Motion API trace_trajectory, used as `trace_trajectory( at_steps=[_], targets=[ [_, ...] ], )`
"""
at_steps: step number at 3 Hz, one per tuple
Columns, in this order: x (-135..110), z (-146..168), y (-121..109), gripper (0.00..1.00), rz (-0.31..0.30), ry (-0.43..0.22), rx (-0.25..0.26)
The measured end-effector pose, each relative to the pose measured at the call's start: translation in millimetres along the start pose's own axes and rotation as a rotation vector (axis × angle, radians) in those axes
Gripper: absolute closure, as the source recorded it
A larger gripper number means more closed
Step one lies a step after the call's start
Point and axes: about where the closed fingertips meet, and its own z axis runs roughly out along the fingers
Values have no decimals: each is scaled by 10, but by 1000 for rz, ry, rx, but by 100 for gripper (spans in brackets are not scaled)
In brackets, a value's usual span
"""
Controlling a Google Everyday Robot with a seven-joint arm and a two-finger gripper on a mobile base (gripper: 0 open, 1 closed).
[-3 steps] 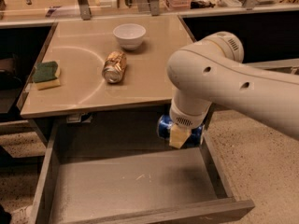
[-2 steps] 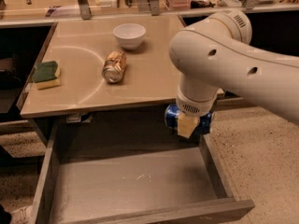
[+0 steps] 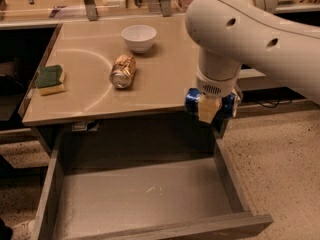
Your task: Pick pepsi can from top drawer and place on counter
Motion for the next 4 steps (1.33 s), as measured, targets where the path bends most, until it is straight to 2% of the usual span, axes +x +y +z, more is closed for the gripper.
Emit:
trace_trajectory(
  at_steps=[1,3,4],
  targets=[
    [-138,35,-304,100,-25,-48,7],
    [-854,326,-908,100,-136,-174,-10],
    [-1131,448,-1116,100,-173,-220,-13]
  ],
)
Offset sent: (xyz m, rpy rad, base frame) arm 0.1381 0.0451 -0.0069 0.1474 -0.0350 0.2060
